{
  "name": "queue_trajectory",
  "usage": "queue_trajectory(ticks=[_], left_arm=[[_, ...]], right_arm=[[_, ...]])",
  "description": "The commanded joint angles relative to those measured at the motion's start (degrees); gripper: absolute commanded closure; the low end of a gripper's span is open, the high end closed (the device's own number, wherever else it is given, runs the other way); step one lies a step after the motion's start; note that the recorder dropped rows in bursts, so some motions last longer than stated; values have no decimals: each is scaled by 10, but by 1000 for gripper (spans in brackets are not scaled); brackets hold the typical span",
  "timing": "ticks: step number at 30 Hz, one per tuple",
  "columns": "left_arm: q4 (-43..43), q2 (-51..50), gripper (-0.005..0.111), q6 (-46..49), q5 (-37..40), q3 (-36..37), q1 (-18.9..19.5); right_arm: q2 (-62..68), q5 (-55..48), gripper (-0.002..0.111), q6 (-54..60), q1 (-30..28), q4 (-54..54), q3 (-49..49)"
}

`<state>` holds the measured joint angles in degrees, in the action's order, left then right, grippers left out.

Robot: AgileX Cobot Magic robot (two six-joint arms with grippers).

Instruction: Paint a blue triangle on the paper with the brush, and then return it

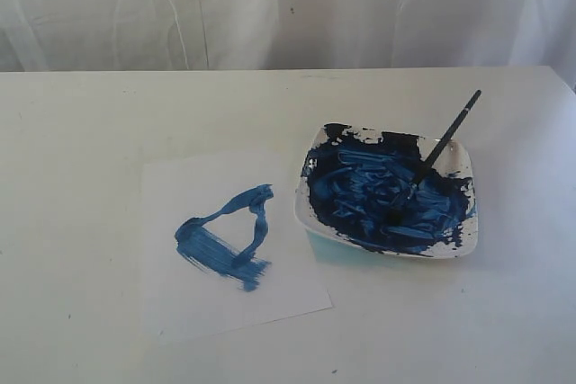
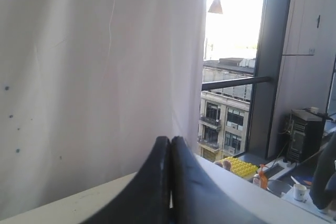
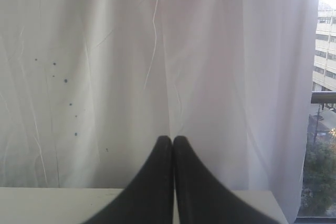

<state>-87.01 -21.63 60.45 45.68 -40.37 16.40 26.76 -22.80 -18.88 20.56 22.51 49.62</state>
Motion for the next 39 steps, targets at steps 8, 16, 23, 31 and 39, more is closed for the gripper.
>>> queue_trajectory(ticks=[8, 16, 23, 31, 39], left_arm=[[95, 4, 107, -35, -3, 4, 1], [484, 4, 107, -376, -85, 5, 1], [683, 40, 107, -547, -243, 124, 1], [907, 115, 107, -710, -294, 264, -73], [915, 123, 107, -708, -371, 367, -205]], right_arm=[[-2, 2, 108, 7, -6, 2, -2], [-2, 1, 108, 7, -6, 2, -2], [-2, 1, 108, 7, -6, 2, -2], [-2, 1, 108, 7, -6, 2, -2], [-2, 1, 108, 7, -6, 2, -2]])
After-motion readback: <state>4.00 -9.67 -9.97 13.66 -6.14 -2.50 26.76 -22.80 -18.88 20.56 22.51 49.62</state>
